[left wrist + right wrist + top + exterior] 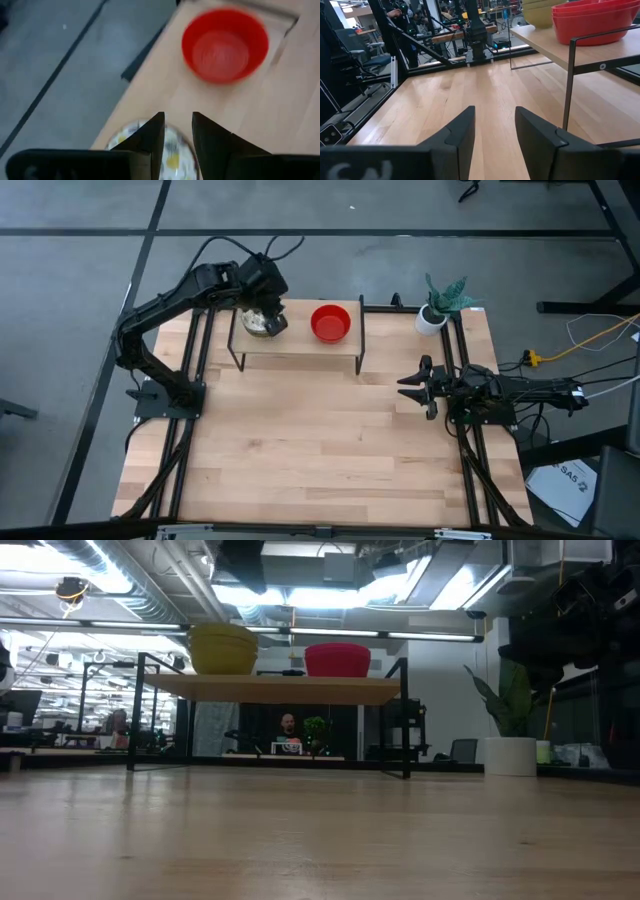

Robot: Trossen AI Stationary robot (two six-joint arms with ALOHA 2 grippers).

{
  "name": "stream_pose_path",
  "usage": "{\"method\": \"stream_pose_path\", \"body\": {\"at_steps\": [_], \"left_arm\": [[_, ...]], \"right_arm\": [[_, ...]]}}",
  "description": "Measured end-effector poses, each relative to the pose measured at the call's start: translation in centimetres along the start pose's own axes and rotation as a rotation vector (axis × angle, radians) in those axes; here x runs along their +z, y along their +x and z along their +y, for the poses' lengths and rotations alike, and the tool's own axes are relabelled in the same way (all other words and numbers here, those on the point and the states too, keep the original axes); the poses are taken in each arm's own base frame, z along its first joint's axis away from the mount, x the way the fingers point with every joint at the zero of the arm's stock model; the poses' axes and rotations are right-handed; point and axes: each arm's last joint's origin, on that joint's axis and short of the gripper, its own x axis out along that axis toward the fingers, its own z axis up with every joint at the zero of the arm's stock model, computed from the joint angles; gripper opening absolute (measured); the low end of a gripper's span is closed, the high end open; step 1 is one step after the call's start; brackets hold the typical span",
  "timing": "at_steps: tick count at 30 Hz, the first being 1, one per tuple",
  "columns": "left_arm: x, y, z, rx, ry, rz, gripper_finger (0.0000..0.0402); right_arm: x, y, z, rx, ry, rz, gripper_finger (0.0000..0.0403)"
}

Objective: Pick & Place Mini bowls
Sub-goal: Adjust the white patterned bowls on the shelf

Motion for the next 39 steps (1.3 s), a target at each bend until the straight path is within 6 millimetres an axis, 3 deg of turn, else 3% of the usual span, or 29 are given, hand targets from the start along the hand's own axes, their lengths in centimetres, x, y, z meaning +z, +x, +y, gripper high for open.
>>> {"method": "stream_pose_path", "body": {"at_steps": [10,18,20,26,30,39], "left_arm": [[1.2,-0.4,-1.5,-0.009,-0.049,-0.126,0.0088],[1.0,-1.1,-4.2,0.012,0.059,-0.146,0.0093],[0.7,-0.4,-5.1,0.032,0.085,-0.149,0.0092],[-2.5,3.3,-7.2,0.01,0.127,-0.097,0.0089],[-4.8,5.8,-8.0,-0.104,0.101,-0.137,0.0088],[-10.8,8.5,-7.5,-0.247,0.032,-0.186,0.0089]], "right_arm": [[0.2,0.0,-0.2,-0.073,0.001,-0.025,0.014],[0.2,0.0,-0.2,-0.073,0.001,-0.025,0.014],[0.2,0.0,-0.2,-0.073,0.001,-0.025,0.014],[0.2,0.0,-0.2,-0.073,0.001,-0.025,0.014],[0.2,0.0,-0.2,-0.073,0.001,-0.025,0.014],[0.2,0.0,-0.2,-0.074,0.001,-0.026,0.014]]}}
